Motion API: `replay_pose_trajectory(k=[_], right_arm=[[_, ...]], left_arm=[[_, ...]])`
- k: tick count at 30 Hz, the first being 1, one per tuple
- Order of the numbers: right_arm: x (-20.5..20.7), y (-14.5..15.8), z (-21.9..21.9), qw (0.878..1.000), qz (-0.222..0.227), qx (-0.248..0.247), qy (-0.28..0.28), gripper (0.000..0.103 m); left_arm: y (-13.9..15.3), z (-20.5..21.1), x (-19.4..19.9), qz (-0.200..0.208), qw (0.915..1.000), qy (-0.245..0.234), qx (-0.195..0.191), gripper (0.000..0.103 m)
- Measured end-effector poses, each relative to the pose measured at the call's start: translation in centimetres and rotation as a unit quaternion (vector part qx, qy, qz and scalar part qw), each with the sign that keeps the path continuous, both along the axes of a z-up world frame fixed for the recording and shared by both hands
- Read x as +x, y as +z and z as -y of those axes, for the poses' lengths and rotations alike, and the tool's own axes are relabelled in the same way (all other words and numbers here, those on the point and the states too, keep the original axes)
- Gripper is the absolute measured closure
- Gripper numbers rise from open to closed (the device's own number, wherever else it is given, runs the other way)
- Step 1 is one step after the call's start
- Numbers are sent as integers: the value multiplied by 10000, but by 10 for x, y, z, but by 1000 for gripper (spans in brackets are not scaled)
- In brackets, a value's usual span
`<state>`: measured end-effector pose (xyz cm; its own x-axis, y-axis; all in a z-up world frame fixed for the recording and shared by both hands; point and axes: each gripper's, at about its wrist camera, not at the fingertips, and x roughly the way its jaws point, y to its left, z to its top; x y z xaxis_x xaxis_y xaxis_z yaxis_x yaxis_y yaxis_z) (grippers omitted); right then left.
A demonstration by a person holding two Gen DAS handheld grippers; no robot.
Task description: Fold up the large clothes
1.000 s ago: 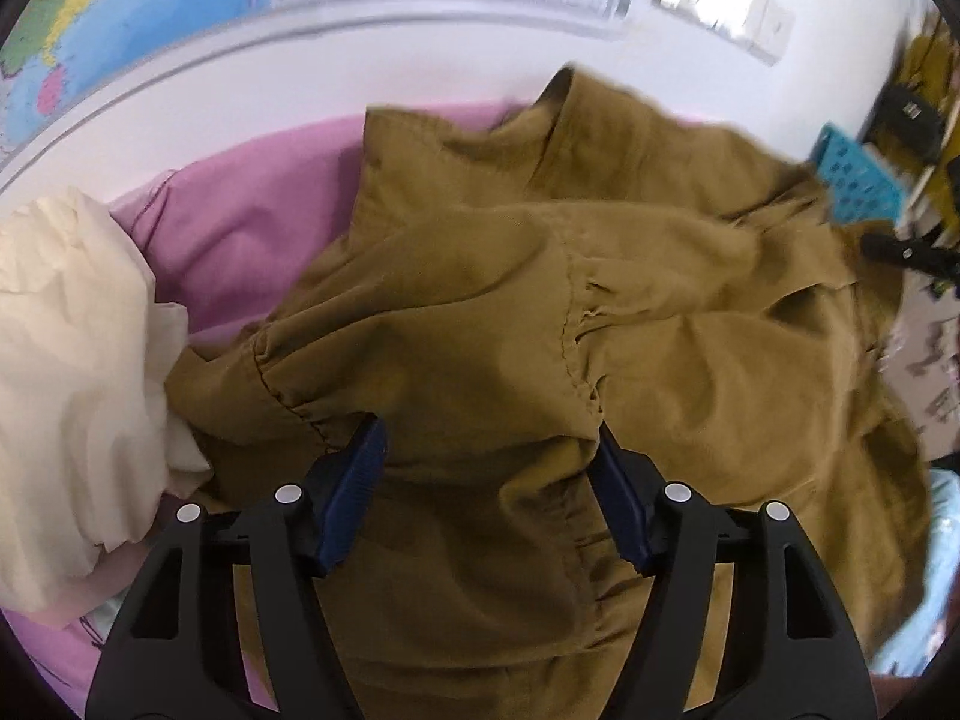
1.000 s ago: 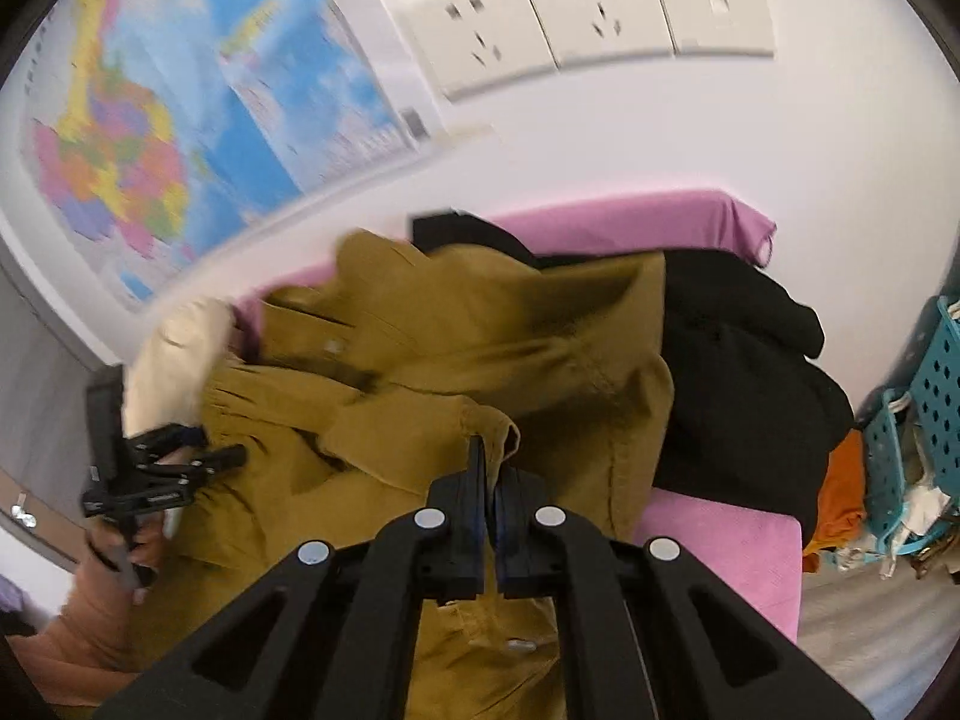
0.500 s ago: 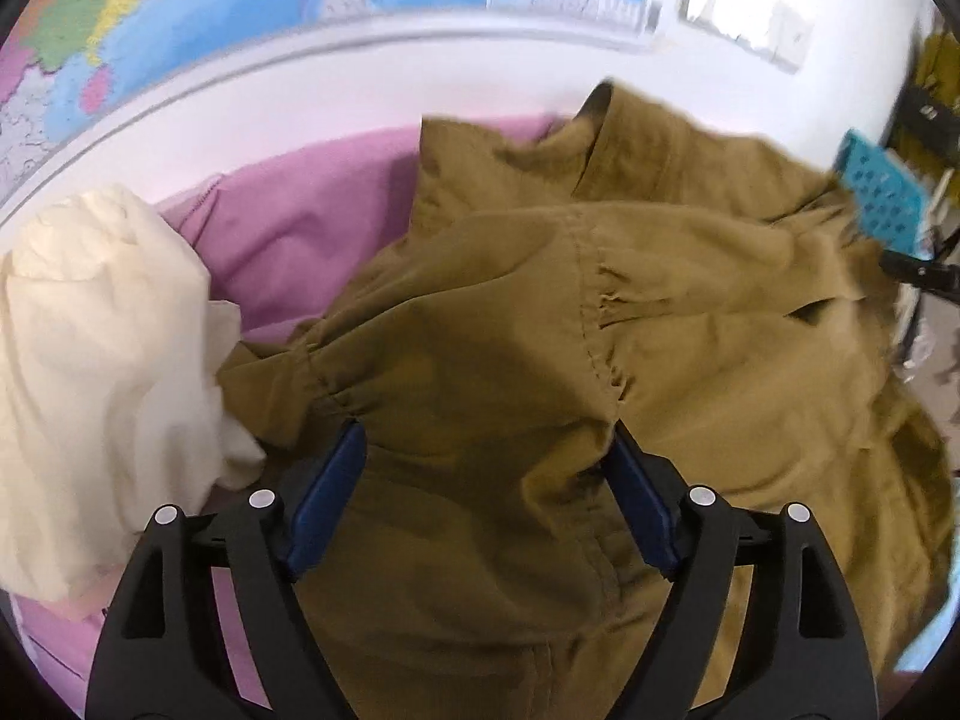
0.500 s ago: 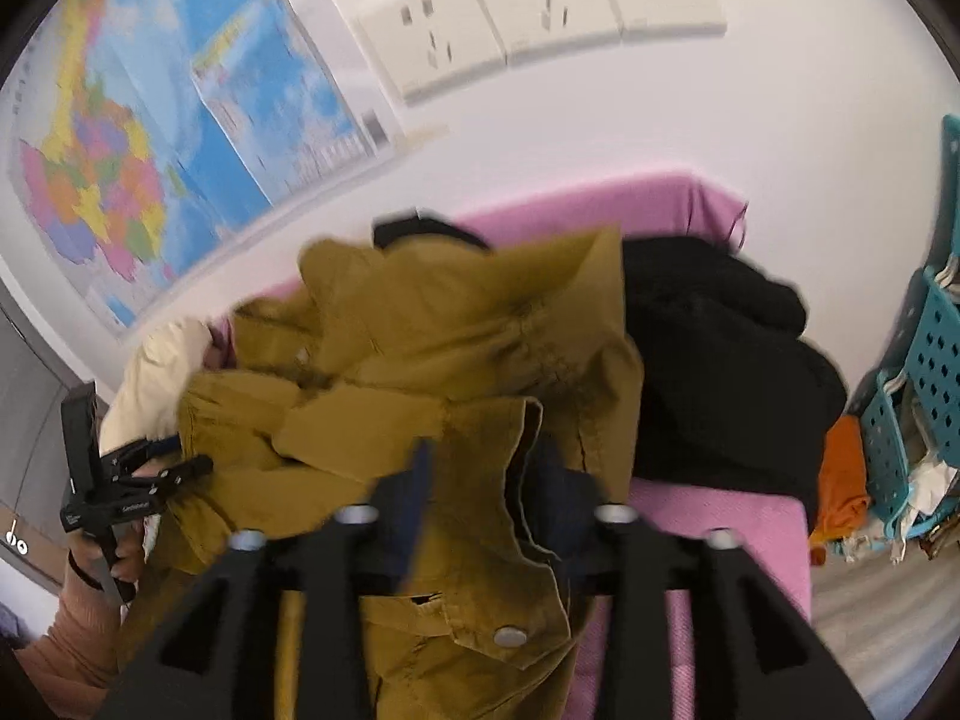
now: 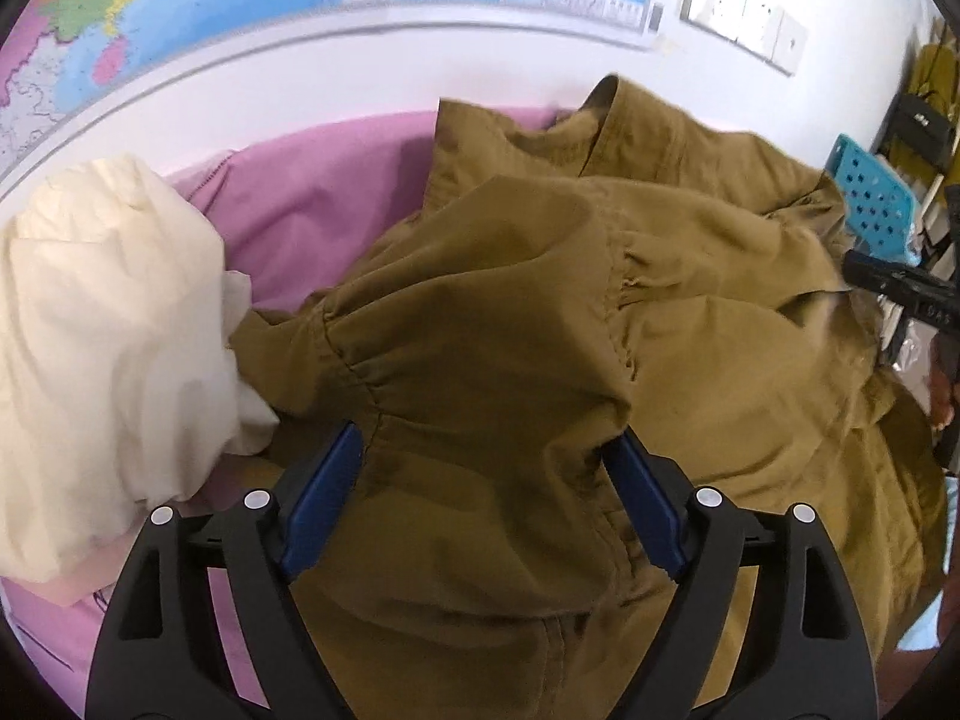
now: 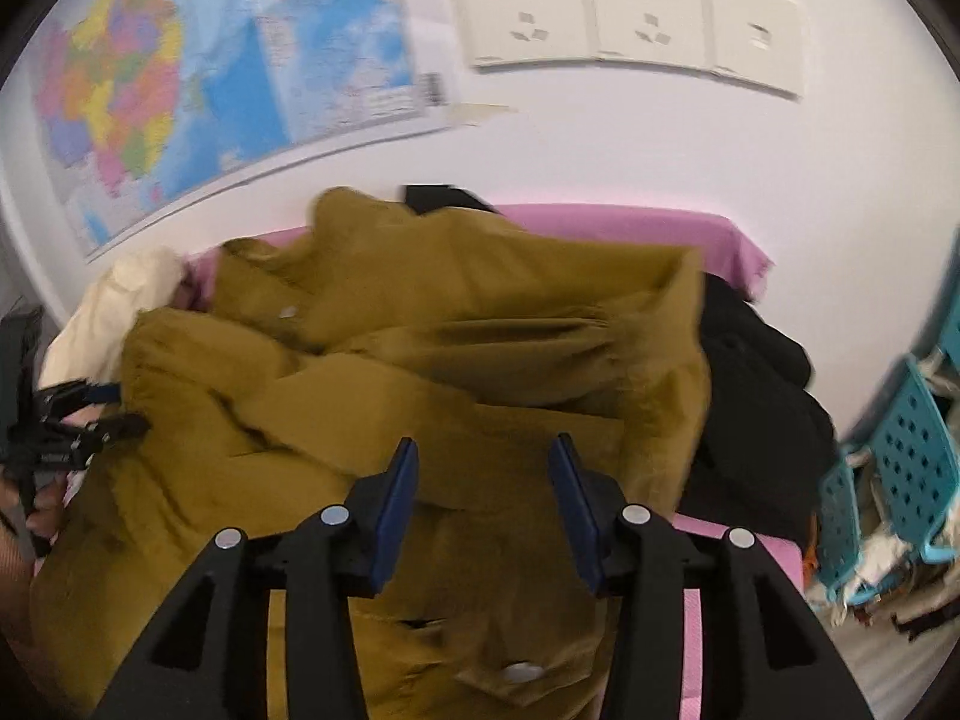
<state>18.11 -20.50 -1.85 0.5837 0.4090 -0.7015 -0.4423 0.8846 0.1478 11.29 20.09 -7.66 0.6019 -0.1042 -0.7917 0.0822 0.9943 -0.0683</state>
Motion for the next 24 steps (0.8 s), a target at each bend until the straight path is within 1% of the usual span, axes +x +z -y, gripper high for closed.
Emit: replay_pose_trajectory(k=[1, 3, 4, 6, 7, 8, 9, 10, 11, 12, 13, 14, 15, 17, 18, 20, 21, 22, 23, 24], right_arm=[[-1, 0, 6, 9999, 28, 97, -71, 47], [-3, -1, 14, 9996, 58, 209, -198, 40], [-3, -2, 16, 9996, 25, 228, -187, 38], [-2, -8, 12, 9999, -67, 75, -77, 38], [-2, -12, 8, 9999, -48, -93, -45, 52], [-1, -15, 6, 9998, -60, -190, -12, 63], [4, -19, 6, 9996, -185, -199, 6, 72], [8, -22, 10, 9995, -295, -71, -60, 80], [11, -24, 13, 9993, -325, -18, -206, 95], [14, -25, 18, 9989, -359, 10, -311, 97], [16, -26, 23, 9985, -410, 195, -320, 97], [16, -27, 24, 9982, -436, 265, -331, 97], [16, -29, 24, 9980, -467, 254, -328, 96], [13, -32, 20, 9985, -439, 62, -332, 94], [11, -30, 19, 9984, -437, 49, -352, 91], [6, -22, 21, 9984, -351, 65, -449, 87], [1, -13, 23, 9984, -249, 148, -476, 79], [-5, -4, 23, 9985, -142, 248, -465, 68], [-10, 5, 21, 9987, -6, 279, -417, 65], [-17, 16, 13, 9990, 195, 272, -279, 61]], left_arm=[[-5, -1, 4, -105, 9999, 41, 17, 21], [-15, -2, 13, -333, 9993, 149, -1, 17], [-18, -2, 17, -393, 9990, 187, 24, 16], [-23, 0, 24, -483, 9985, 253, 91, 13], [-23, 2, 26, -490, 9984, 258, 146, 13], [-23, 4, 27, -489, 9983, 259, 200, 12], [-23, 5, 28, -502, 9981, 262, 223, 12], [-22, 4, 28, -501, 9982, 266, 186, 12], [-19, 3, 26, -435, 9986, 264, 131, 12], [-14, 1, 23, -348, 9991, 218, 62, 13], [-8, -1, 17, -222, 9996, 173, -25, 13], [-2, -5, 11, -126, 9997, 156, -108, 13], [5, -9, 4, -40, 9996, 96, -278, 13], [15, -16, -11, 97, 9984, -61, -562, 13], [18, -19, -18, 170, 9980, -82, -610, 14], [27, -27, -38, 377, 9975, -121, -583, 14], [30, -34, -49, 460, 9967, -154, -651, 13], [31, -40, -55, 502, 9961, -161, -713, 13], [31, -46, -61, 516, 9959, -146, -730, 12], [27, -48, -62, 488, 9965, -105, -668, 12]])
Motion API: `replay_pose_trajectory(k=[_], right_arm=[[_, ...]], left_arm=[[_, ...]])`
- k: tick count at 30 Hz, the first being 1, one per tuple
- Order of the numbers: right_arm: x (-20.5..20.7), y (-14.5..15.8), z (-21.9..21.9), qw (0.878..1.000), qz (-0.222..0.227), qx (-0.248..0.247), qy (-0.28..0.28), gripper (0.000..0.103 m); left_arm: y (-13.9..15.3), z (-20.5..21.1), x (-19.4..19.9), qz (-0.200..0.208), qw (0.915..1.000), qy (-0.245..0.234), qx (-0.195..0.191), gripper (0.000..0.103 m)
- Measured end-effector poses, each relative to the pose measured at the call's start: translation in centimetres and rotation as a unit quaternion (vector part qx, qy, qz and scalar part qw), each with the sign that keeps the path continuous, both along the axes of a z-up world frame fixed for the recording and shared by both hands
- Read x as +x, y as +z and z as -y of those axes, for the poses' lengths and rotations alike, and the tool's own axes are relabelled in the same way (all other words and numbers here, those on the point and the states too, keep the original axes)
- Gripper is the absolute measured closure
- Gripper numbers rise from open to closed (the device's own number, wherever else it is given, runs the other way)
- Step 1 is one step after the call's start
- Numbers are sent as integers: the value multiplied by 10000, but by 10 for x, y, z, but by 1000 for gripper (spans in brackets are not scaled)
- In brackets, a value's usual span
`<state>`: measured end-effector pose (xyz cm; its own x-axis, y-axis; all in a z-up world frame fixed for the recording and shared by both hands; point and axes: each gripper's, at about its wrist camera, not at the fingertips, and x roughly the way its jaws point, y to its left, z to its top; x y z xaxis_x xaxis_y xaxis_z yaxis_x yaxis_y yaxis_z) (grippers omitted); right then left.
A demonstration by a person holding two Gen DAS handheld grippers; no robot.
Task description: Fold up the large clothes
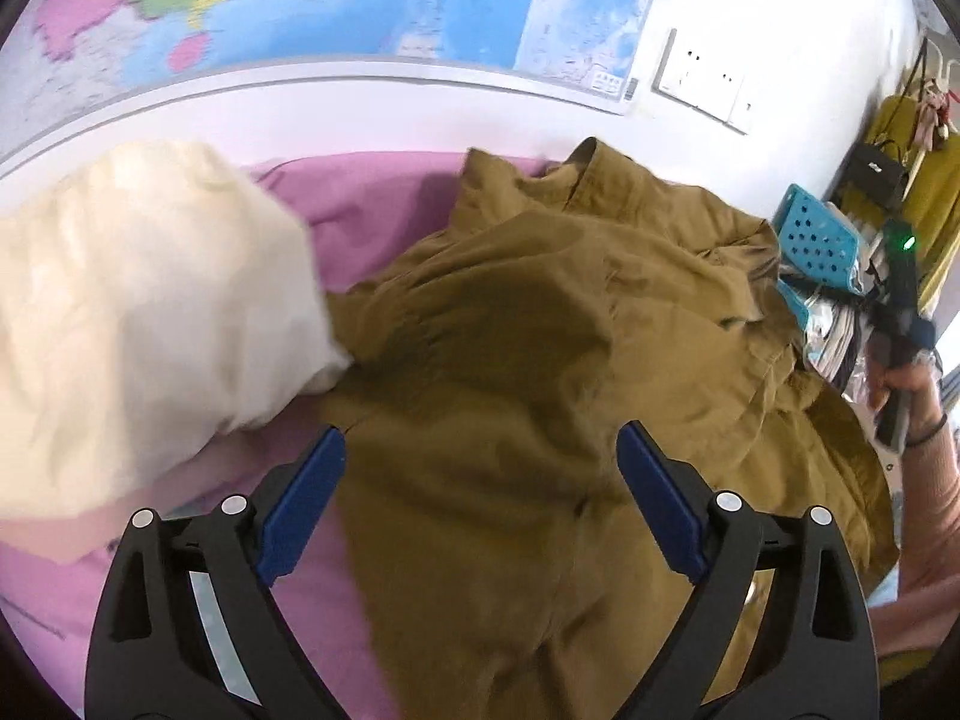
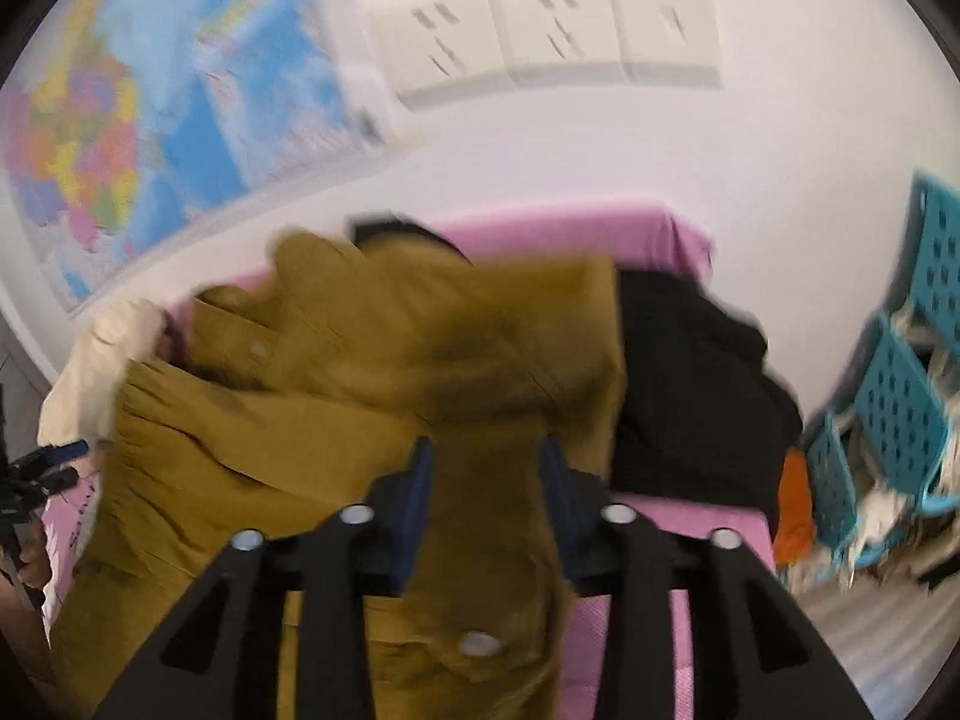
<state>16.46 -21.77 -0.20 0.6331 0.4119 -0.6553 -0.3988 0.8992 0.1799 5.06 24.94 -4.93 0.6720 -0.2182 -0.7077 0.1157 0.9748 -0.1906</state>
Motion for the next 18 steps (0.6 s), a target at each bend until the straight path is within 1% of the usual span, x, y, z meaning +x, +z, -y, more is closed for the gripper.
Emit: replay_pose_trajectory(k=[1, 2, 3, 4, 6, 7, 9, 11, 12, 14, 16, 17, 18], right_arm=[[-4, 7, -7, 9998, 110, 1, 154, 54], [-9, 17, -24, 9986, 239, -2, 467, 50], [-13, 26, -44, 9963, 334, -13, 794, 44], [-17, 32, -67, 9922, 386, -25, 1187, 42], [-20, 41, -107, 9841, 441, -56, 1722, 42], [-20, 45, -140, 9762, 430, -111, 2121, 40], [-18, 48, -189, 9642, 391, -211, 2613, 38], [-12, 47, -236, 9524, 202, -260, 3031, 37], [-8, 44, -264, 9462, 77, -279, 3224, 37], [-1, 35, -307, 9370, -95, -496, 3457, 37], [6, 15, -348, 9271, -483, -681, 3653, 37], [8, 8, -358, 9237, -644, -741, 3704, 37], [9, -3, -371, 9171, -817, -870, 3805, 37]], left_arm=[[-6, -3, -2, -112, 9998, 83, 142, 12], [-11, -2, -3, -200, 9995, 150, 208, 12], [-18, -6, -1, -350, 9988, 263, 232, 12], [-23, -10, 4, -480, 9982, 326, 153, 12], [-31, -20, 1, -617, 9973, 379, -111, 12], [-36, -24, 3, -669, 9965, 402, -290, 12], [-42, -28, 5, -751, 9950, 451, -477, 12], [-47, -32, 7, -819, 9933, 323, -754, 13], [-50, -31, 10, -867, 9921, 246, -874, 17], [-56, -27, 15, -898, 9909, 106, -1001, 26], [-59, -25, 19, -873, 9913, 120, -974, 32], [-58, -24, 20, -861, 9919, 106, -925, 40], [-57, -24, 18, -821, 9927, 113, -872, 50]])
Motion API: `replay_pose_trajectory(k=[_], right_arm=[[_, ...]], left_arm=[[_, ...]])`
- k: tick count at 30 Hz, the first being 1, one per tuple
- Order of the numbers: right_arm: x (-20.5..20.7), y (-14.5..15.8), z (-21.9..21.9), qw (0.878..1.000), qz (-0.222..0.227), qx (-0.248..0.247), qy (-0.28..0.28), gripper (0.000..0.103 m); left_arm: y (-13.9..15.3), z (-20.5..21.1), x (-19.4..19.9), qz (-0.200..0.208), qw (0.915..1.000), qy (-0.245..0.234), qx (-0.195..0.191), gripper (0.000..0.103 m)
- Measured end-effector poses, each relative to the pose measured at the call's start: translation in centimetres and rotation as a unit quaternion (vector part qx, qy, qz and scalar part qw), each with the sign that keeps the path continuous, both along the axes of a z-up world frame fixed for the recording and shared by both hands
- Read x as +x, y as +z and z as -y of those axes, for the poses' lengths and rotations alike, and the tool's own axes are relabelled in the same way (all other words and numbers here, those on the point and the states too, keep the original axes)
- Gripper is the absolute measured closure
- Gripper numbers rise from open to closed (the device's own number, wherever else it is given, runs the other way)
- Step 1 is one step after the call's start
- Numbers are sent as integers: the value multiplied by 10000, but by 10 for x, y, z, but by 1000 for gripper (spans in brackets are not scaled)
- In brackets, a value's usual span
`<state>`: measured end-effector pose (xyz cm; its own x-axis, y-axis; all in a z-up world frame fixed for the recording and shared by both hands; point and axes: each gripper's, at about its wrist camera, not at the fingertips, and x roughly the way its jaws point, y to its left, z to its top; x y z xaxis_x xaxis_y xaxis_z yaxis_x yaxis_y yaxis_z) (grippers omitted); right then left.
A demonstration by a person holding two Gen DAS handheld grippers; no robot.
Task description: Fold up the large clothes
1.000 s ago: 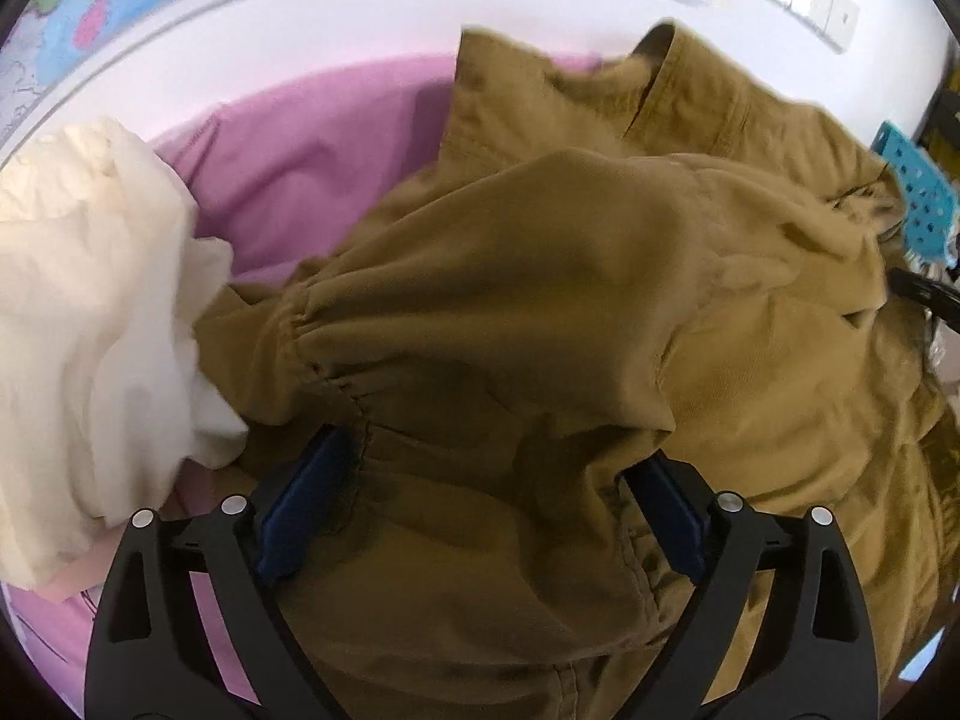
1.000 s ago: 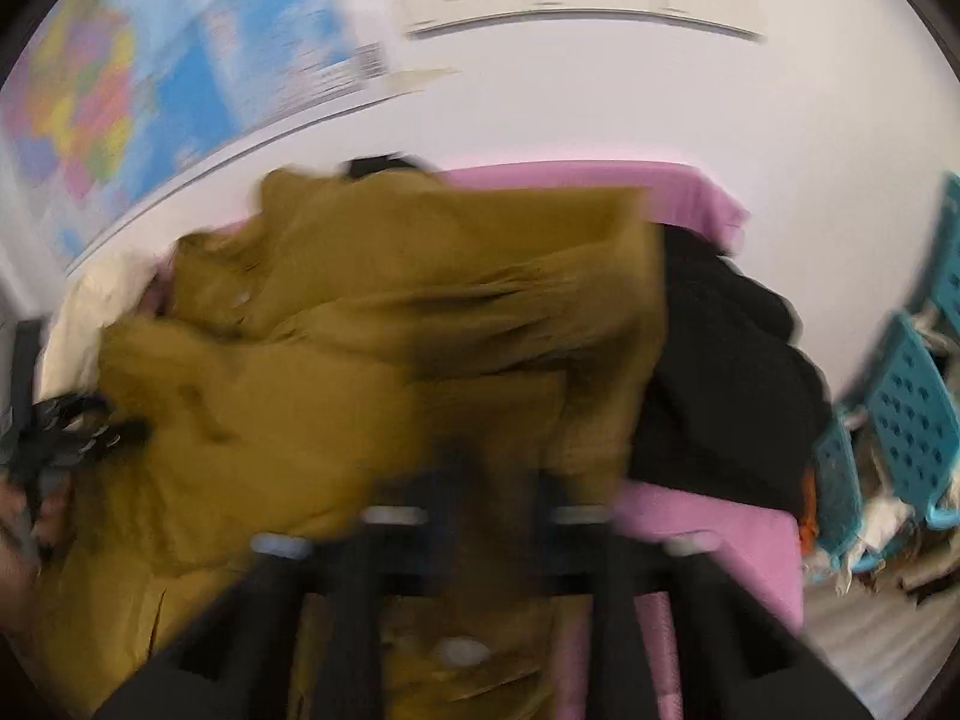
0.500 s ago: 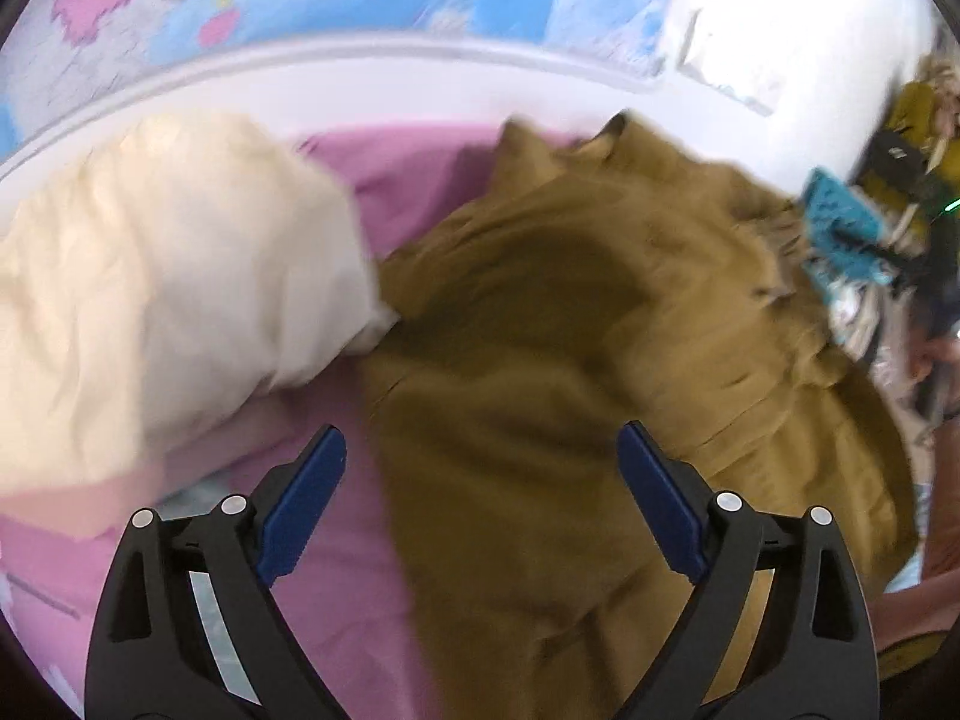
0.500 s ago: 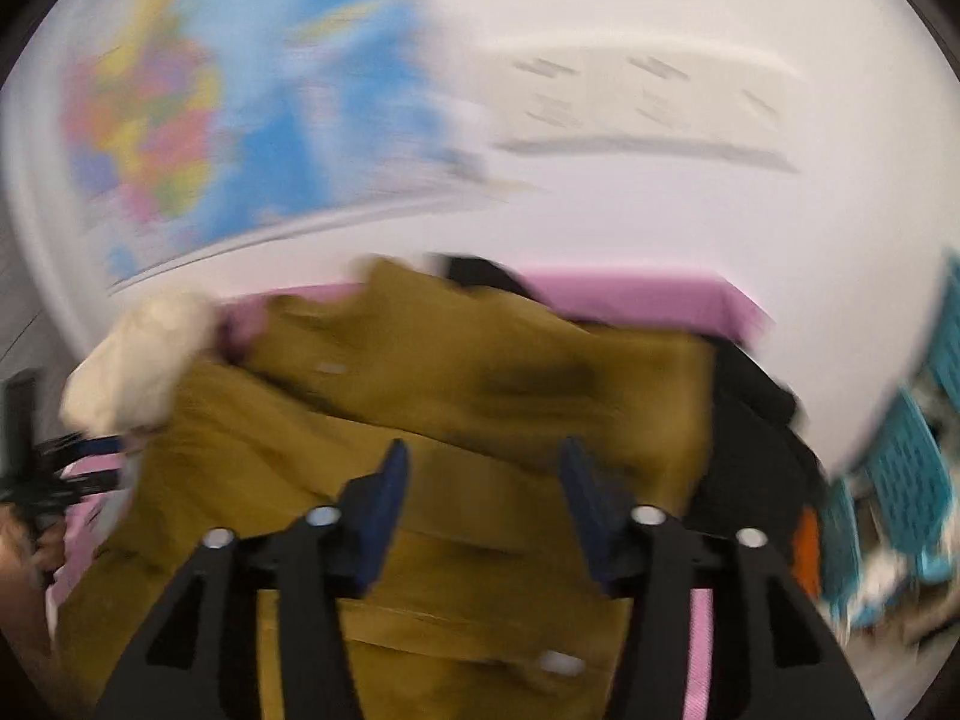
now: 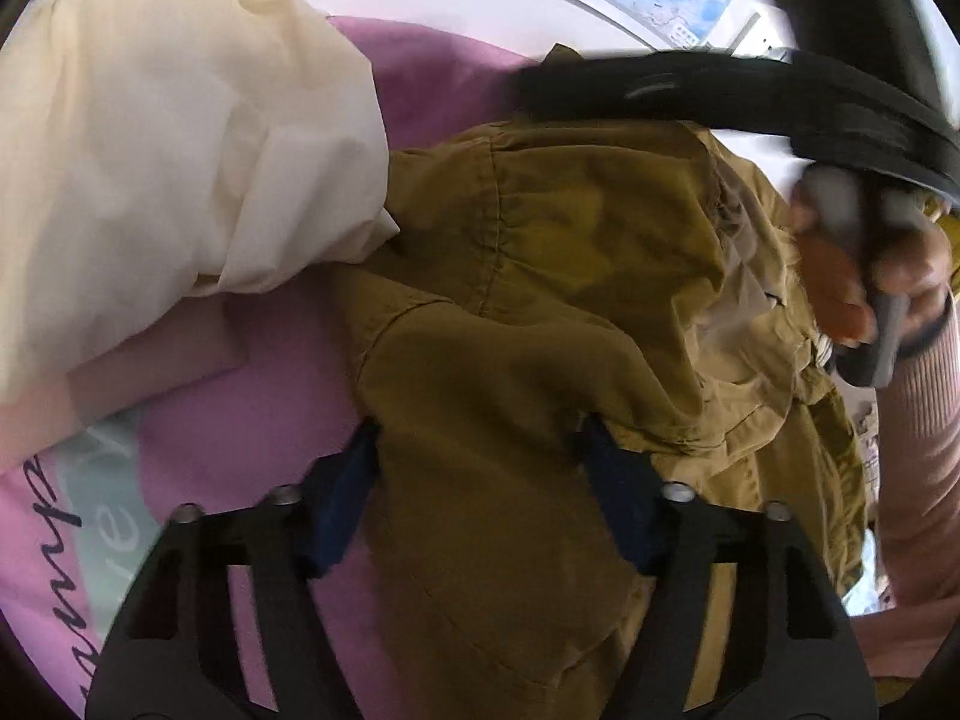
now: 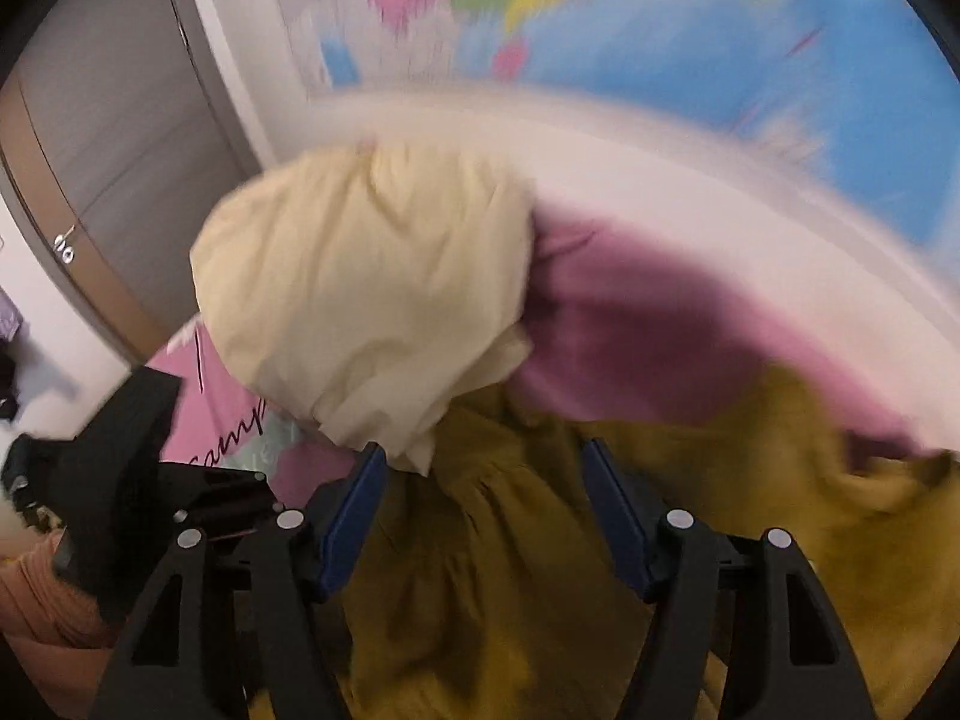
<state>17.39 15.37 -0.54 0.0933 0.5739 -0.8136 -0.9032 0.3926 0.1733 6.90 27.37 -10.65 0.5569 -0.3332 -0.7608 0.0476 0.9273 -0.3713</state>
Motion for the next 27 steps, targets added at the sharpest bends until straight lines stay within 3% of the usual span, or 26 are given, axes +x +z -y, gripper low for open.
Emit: replay_pose_trajectory(k=[2, 3, 4, 5, 7, 10, 12, 13, 16, 20, 22, 23, 25, 27], right_arm=[[-2, -18, -13, 9992, 128, -371, 67, 37], [-3, -27, -16, 9981, 186, -555, 165, 50], [-3, -32, -15, 9977, 142, -625, 201, 82], [-1, -37, -12, 9974, -40, -673, 248, 93], [2, -28, 2, 9991, -176, -332, 171, 98], [14, 5, 33, 9945, -639, 825, -37, 99], [22, 33, 58, 9773, -1056, 1837, -68, 99], [22, 38, 62, 9735, -1054, 2029, -72, 98], [14, 30, 47, 9786, -817, 1885, -62, 98], [24, -13, 17, 9866, -981, 1295, -179, 91], [30, -28, 11, 9900, -941, 941, -465, 56], [33, -28, 17, 9876, -1013, 1015, -647, 51], [38, -14, 42, 9784, -1247, 1435, -816, 46], [33, 4, 69, 9764, -1039, 1706, -815, 44]], left_arm=[[2, -2, -3, 53, 10000, 4, -18, 63], [3, -4, -5, 69, 10000, 20, -33, 73], [3, -5, -6, 85, 9999, 37, -38, 76], [3, -7, -9, 130, 9999, 27, -79, 82], [7, -5, -15, 305, 9995, -62, -68, 88], [23, 5, -29, 726, 9971, -235, 70, 95], [38, 7, -43, 1142, 9930, -291, 39, 95], [44, 5, -49, 1282, 9913, -305, -17, 95], [46, 1, -55, 1263, 9917, -211, 72, 95], [7, -14, -43, 505, 9987, 115, 25, 95], [-3, -20, -41, 326, 9992, 205, -76, 86], [-2, -21, -42, 326, 9991, 269, -42, 77], [5, -20, -43, 379, 9984, 393, 136, 71], [19, -16, -43, 542, 9972, 367, 364, 63]])
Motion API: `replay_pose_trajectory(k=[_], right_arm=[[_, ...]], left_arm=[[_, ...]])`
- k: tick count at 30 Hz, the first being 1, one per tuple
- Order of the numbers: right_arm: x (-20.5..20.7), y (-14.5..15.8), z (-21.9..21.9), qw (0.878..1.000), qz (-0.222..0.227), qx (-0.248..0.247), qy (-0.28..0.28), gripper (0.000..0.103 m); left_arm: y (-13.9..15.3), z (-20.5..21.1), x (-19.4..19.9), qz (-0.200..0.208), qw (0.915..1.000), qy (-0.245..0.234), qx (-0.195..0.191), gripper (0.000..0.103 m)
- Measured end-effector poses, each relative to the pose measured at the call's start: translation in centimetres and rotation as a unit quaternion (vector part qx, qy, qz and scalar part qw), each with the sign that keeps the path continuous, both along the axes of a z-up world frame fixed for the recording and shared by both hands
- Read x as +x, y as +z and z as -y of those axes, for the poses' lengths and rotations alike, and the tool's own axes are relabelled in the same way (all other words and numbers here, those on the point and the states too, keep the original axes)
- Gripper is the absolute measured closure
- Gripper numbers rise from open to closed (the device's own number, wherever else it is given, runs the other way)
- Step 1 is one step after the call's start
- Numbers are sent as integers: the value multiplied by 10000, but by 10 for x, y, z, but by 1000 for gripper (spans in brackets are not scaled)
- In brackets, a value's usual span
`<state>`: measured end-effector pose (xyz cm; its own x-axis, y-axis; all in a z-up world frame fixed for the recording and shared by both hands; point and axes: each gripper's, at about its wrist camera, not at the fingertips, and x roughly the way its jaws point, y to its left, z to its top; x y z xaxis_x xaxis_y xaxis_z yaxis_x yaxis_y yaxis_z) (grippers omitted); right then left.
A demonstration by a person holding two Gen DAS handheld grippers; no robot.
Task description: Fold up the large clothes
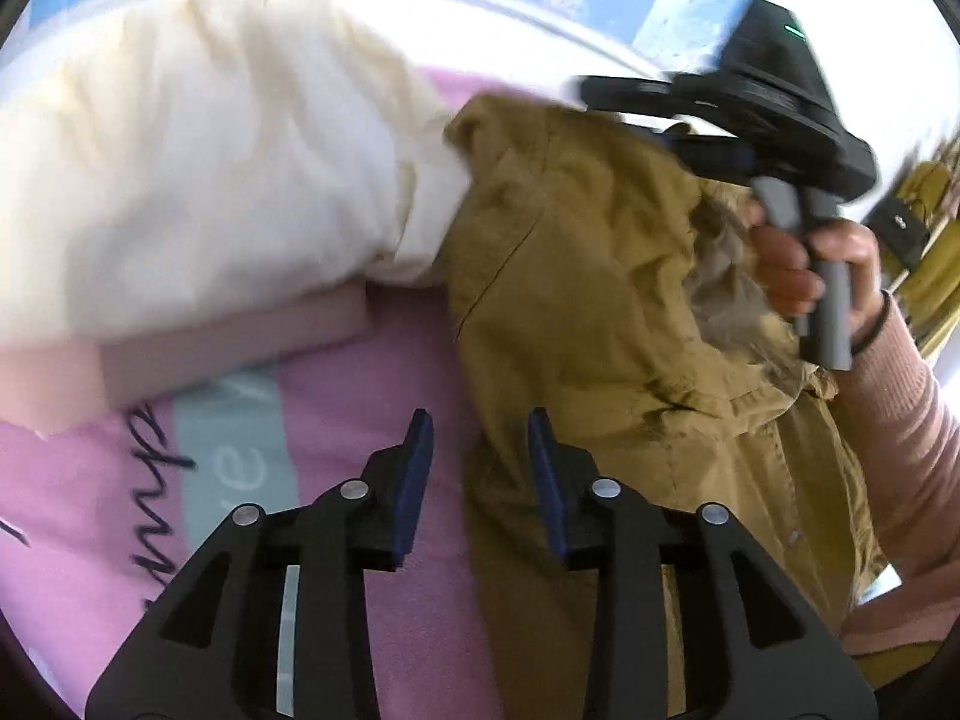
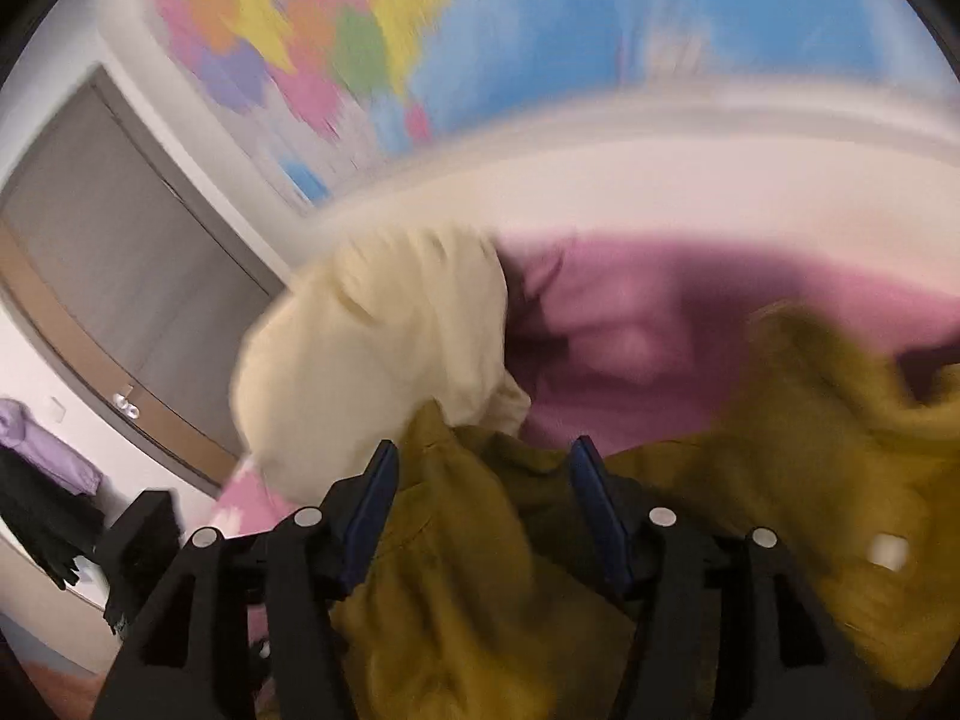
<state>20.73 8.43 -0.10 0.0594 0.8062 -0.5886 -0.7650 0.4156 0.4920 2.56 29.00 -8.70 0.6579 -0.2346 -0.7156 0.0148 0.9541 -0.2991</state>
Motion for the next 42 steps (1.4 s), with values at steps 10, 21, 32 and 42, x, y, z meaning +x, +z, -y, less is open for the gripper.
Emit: replay_pose_trajectory(k=[10, 21, 32, 42], right_arm=[[-22, 25, 225, 9607, 1143, -1156, -2251, 41], [-18, -36, 285, 9314, 1039, -2143, -2754, 68], [-4, -4, 293, 9204, 1539, -1412, -3304, 102], [-32, -12, 292, 9329, 1236, -1509, -3028, 49]], left_arm=[[50, 74, 54, 649, 9898, -1005, 768, 43], [5, 70, 129, -306, 9944, -694, 735, 42], [-5, 68, 129, -182, 9959, -416, 784, 40], [6, 69, 113, -77, 9938, -352, 1052, 38]])
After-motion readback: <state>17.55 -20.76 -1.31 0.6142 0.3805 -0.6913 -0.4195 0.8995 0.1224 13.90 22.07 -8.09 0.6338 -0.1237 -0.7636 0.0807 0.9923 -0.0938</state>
